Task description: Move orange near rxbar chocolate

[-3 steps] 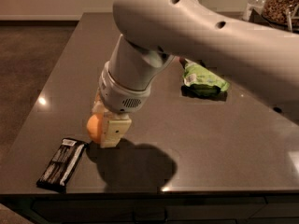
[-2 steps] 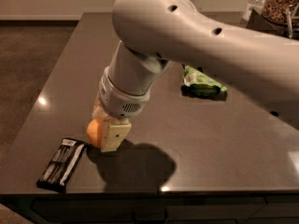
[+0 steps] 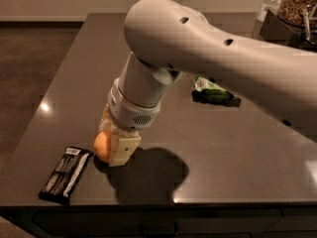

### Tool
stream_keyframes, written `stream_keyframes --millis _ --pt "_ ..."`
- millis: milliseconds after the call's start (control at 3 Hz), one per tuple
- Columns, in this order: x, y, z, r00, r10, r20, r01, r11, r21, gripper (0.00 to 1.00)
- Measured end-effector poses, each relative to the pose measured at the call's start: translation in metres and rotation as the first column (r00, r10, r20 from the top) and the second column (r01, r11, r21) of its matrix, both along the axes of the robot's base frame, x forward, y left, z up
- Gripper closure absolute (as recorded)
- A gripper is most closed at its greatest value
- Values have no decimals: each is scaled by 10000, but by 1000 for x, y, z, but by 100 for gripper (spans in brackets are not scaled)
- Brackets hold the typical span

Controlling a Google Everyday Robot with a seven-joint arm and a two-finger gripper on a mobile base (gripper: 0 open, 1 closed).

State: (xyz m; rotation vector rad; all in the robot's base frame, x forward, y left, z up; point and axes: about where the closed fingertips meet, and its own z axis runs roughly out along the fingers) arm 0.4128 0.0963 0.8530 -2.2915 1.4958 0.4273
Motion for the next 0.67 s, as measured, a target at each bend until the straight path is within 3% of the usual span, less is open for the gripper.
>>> stream_keyframes --millis 667 --pt "-2 1 2 10000 28 75 -28 10000 -12 17"
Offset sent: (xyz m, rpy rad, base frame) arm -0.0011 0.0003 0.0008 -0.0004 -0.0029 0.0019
